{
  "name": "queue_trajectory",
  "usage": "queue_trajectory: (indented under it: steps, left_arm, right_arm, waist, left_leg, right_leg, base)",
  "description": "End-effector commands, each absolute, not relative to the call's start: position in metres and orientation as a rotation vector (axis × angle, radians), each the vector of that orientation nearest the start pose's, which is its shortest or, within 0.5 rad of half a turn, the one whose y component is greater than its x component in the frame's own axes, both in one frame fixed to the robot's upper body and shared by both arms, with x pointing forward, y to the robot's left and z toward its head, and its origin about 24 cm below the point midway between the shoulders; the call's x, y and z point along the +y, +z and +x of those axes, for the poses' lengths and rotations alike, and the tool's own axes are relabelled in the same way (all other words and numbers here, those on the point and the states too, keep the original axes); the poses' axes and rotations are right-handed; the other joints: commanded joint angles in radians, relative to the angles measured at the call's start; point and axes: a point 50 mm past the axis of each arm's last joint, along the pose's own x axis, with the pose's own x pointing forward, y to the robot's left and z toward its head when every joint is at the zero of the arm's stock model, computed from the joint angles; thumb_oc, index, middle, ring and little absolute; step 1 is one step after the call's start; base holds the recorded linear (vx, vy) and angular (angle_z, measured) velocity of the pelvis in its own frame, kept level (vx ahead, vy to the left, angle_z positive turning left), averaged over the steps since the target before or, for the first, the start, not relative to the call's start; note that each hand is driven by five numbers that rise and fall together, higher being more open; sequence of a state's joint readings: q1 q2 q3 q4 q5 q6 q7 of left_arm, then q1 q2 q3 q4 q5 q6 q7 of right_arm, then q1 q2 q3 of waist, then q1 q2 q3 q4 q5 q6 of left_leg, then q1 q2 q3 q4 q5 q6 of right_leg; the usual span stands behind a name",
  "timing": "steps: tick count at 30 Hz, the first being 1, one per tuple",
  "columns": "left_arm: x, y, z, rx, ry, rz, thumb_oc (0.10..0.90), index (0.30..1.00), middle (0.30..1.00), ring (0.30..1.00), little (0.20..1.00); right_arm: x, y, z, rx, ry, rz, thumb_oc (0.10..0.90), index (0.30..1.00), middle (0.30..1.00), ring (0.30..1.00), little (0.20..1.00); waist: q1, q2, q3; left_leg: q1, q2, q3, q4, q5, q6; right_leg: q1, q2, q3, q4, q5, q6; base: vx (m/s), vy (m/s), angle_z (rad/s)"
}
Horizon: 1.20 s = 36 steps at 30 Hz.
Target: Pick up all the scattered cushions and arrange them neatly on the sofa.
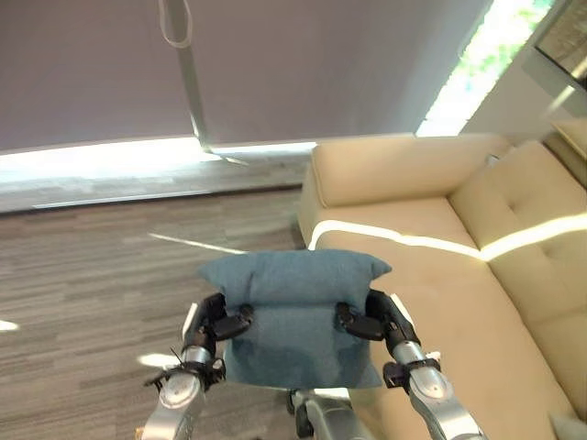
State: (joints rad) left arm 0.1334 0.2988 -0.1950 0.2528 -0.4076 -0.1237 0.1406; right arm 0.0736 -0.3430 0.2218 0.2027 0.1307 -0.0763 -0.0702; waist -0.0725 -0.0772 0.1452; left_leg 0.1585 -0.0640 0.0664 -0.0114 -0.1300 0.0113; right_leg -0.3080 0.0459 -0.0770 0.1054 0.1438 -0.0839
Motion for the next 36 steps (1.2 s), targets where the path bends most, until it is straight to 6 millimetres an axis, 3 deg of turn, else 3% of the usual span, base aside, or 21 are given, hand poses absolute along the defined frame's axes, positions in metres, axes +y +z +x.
queue_trajectory:
  steps: [1,2,3,4,6,7,9,12,14,16,19,22,24,26,29,30,33,36]
  left_arm:
    - [0.184,0.025,0.237,-0.013,-0.015,-0.075,0.4,0.3,0.3,0.3,0.3]
    - [0.184,0.024,0.237,-0.011,-0.022,-0.079,0.4,0.3,0.3,0.3,0.3]
    - [0.184,0.024,0.237,-0.011,-0.022,-0.079,0.4,0.3,0.3,0.3,0.3]
    - [0.183,0.024,0.237,-0.011,-0.025,-0.088,0.4,0.3,0.3,0.3,0.3]
    - [0.182,0.024,0.237,-0.008,-0.034,-0.085,0.4,0.3,0.3,0.3,0.3]
    - [0.182,0.022,0.237,0.009,-0.04,-0.075,0.4,0.3,0.3,0.3,0.3]
    - [0.183,0.021,0.236,0.013,-0.038,-0.069,0.4,0.3,0.3,0.3,0.3]
    - [0.185,0.022,0.235,0.008,-0.025,-0.07,0.4,0.3,0.3,0.3,0.3]
    - [0.187,0.025,0.234,-0.007,0.0,-0.081,0.4,0.3,0.3,0.3,0.3]
    - [0.187,0.023,0.232,0.0,0.002,-0.091,0.4,0.3,0.3,0.3,0.3]
    - [0.189,0.021,0.229,0.014,-0.001,-0.08,0.4,0.3,0.3,0.3,0.3]
    - [0.194,0.027,0.234,-0.011,0.01,-0.059,0.4,0.3,0.3,0.3,0.3]
    - [0.2,0.027,0.234,-0.01,0.045,-0.061,0.4,0.3,0.3,0.3,0.3]
    - [0.203,0.026,0.232,-0.007,0.06,-0.063,0.4,0.3,0.3,0.3,0.3]
    - [0.206,0.025,0.23,-0.009,0.081,-0.078,0.4,0.3,0.3,0.3,0.3]
    - [0.205,0.024,0.23,-0.007,0.079,-0.084,0.4,0.3,0.3,0.3,0.3]
    - [0.197,0.019,0.229,0.014,0.06,-0.106,0.4,0.3,0.3,0.3,0.3]
    - [0.191,0.018,0.23,0.02,0.033,-0.113,0.4,0.3,0.3,0.3,0.3]
  right_arm:
    - [-0.19,0.06,0.256,-0.171,0.017,-0.145,0.4,0.3,0.3,0.3,0.3]
    - [-0.193,0.06,0.255,-0.167,0.014,-0.155,0.4,0.3,0.3,0.3,0.3]
    - [-0.193,0.06,0.255,-0.167,0.014,-0.155,0.4,0.3,0.3,0.3,0.3]
    - [-0.197,0.059,0.254,-0.158,0.0,-0.154,0.4,0.3,0.3,0.3,0.3]
    - [-0.198,0.059,0.254,-0.154,-0.006,-0.153,0.4,0.3,0.3,0.3,0.3]
    - [-0.201,0.058,0.254,-0.148,-0.023,-0.15,0.4,0.3,0.3,0.3,0.3]
    - [-0.2,0.059,0.255,-0.15,-0.022,-0.149,0.4,0.3,0.3,0.3,0.3]
    - [-0.199,0.059,0.255,-0.151,-0.019,-0.144,0.4,0.3,0.3,0.3,0.3]
    - [-0.195,0.059,0.256,-0.15,-0.003,-0.149,0.4,0.3,0.3,0.3,0.3]
    - [-0.194,0.055,0.255,-0.13,0.007,-0.164,0.4,0.3,0.3,0.3,0.3]
    - [-0.192,0.051,0.254,-0.117,0.012,-0.165,0.4,0.3,0.3,0.3,0.3]
    - [-0.178,0.056,0.258,-0.141,0.049,-0.145,0.4,0.3,0.3,0.3,0.3]
    - [-0.171,0.055,0.258,-0.144,0.071,-0.133,0.4,0.3,0.3,0.3,0.3]
    - [-0.167,0.056,0.258,-0.146,0.086,-0.122,0.4,0.3,0.3,0.3,0.3]
    - [-0.16,0.057,0.261,-0.154,0.11,-0.12,0.4,0.3,0.3,0.3,0.3]
    - [-0.162,0.058,0.262,-0.158,0.104,-0.126,0.4,0.3,0.3,0.3,0.3]
    - [-0.168,0.057,0.259,-0.155,0.091,-0.15,0.4,0.3,0.3,0.3,0.3]
    - [-0.177,0.056,0.256,-0.146,0.053,-0.151,0.4,0.3,0.3,0.3,0.3]
  waist:
    - [-0.043,-0.044,-0.089]
    - [-0.043,-0.048,-0.086]
    - [-0.043,-0.048,-0.087]
    - [-0.041,-0.059,-0.086]
    - [-0.038,-0.066,-0.083]
    - [-0.029,-0.086,-0.08]
    - [-0.025,-0.092,-0.08]
    - [-0.01,-0.098,-0.074]
    - [0.019,-0.088,-0.058]
    - [0.025,-0.072,-0.06]
    - [0.02,-0.066,-0.074]
    - [0.018,-0.063,-0.067]
    - [0.023,-0.059,-0.057]
    - [0.031,-0.053,-0.06]
    - [0.05,-0.035,-0.061]
    - [0.049,-0.031,-0.061]
    - [0.027,-0.051,-0.072]
    - [0.009,-0.062,-0.085]
  left_leg:
    - [-0.097,0.006,0.002,0.163,-0.03,-0.057]
    - [-0.125,0.014,0.006,0.237,-0.018,-0.075]
    - [-0.126,0.015,0.006,0.239,-0.019,-0.075]
    - [-0.171,0.034,0.024,0.333,0.009,-0.093]
    - [-0.203,0.047,0.034,0.37,0.013,-0.092]
    - [-0.268,0.051,0.04,0.363,-0.018,-0.069]
    - [-0.286,0.048,0.029,0.341,-0.034,-0.062]
    - [-0.312,0.037,-0.017,0.306,-0.026,-0.064]
    - [-0.348,0.007,-0.153,0.221,0.041,-0.079]
    - [-0.318,0.006,-0.199,0.161,0.059,-0.072]
    - [-0.284,0.016,-0.176,0.117,0.066,-0.059]
    - [-0.23,0.038,-0.053,0.075,0.059,-0.018]
    - [-0.194,0.05,-0.005,0.055,0.047,-0.012]
    - [-0.171,0.058,0.04,0.039,0.042,-0.014]
    - [-0.141,0.077,0.121,0.043,0.023,-0.022]
    - [-0.135,0.085,0.137,0.055,0.013,-0.021]
    - [-0.116,0.076,0.159,0.097,-0.02,-0.026]
    - [-0.122,0.099,0.179,0.184,-0.041,-0.048]
  right_leg:
    - [0.196,-0.035,0.014,-0.07,-0.108,0.179]
    - [0.215,-0.037,0.015,-0.079,-0.109,0.171]
    - [0.214,-0.037,0.015,-0.079,-0.109,0.171]
    - [0.24,-0.043,0.021,-0.09,-0.118,0.159]
    - [0.25,-0.048,0.022,-0.096,-0.121,0.155]
    - [0.272,-0.059,0.035,-0.108,-0.13,0.156]
    - [0.276,-0.062,0.046,-0.113,-0.132,0.159]
    - [0.288,-0.061,0.073,-0.113,-0.14,0.161]
    - [0.302,-0.036,0.134,-0.101,-0.153,0.157]
    - [0.315,-0.023,0.179,-0.076,-0.175,0.159]
    - [0.313,-0.029,0.199,-0.054,-0.177,0.168]
    - [0.239,-0.039,0.235,0.098,-0.139,0.23]
    - [0.2,-0.063,0.158,0.128,-0.124,0.244]
    - [0.192,-0.102,0.023,0.082,-0.131,0.235]
    - [0.175,-0.168,-0.238,0.062,-0.139,0.217]
    - [0.174,-0.177,-0.283,0.066,-0.151,0.214]
    - [0.22,-0.133,-0.204,-0.004,-0.164,0.203]
    - [0.255,-0.111,-0.177,-0.042,-0.168,0.186]
  base:
    - [0.15,-0.06,0.16]
    - [0.08,-0.036,0.21]
    - [0.09,-0.047,0.12]
    - [0.09,-0.048,0.02]
    - [0.1,-0.038,-0.05]
    - [0.08,-0.009,-0.02]
    - [0.1,0.017,-0.05]
    - [0.1,0.056,-0.35]
    - [0.16,0.126,-0.97]
    - [0.21,0.2,-1.17]
    - [0.13,0.161,-0.89]
    - [0.14,0.222,-1.34]
    - [0.05,0.088,-1.21]
    - [0.06,0.064,-1.12]
    - [0.04,0.038,-0.92]
    - [0.09,-0.016,-1.2]
    - [0.11,-0.068,-0.48]
    - [0.12,-0.142,-0.1]
